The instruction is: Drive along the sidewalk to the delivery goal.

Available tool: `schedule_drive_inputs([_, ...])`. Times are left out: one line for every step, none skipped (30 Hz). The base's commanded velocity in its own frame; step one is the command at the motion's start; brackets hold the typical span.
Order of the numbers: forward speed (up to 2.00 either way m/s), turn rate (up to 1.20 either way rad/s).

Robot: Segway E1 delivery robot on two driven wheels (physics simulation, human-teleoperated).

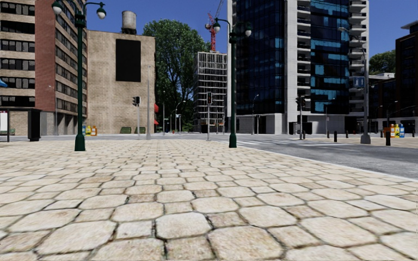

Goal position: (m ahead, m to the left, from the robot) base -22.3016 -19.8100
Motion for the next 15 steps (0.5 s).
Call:
schedule_drive_inputs([2.0,0.0])
schedule_drive_inputs([2.0,0.0])
schedule_drive_inputs([2.0,0.0])
schedule_drive_inputs([2.0,0.0])
schedule_drive_inputs([2.0,0.0])
schedule_drive_inputs([2.0,0.0])
schedule_drive_inputs([2.0,0.0])
schedule_drive_inputs([2.0,0.0])
schedule_drive_inputs([2.0,0.0])
schedule_drive_inputs([2.0,0.0])
schedule_drive_inputs([2.0,0.0])
schedule_drive_inputs([2.0,0.0])
schedule_drive_inputs([2.0,0.0])
schedule_drive_inputs([2.0,0.0])
schedule_drive_inputs([2.0,0.0])
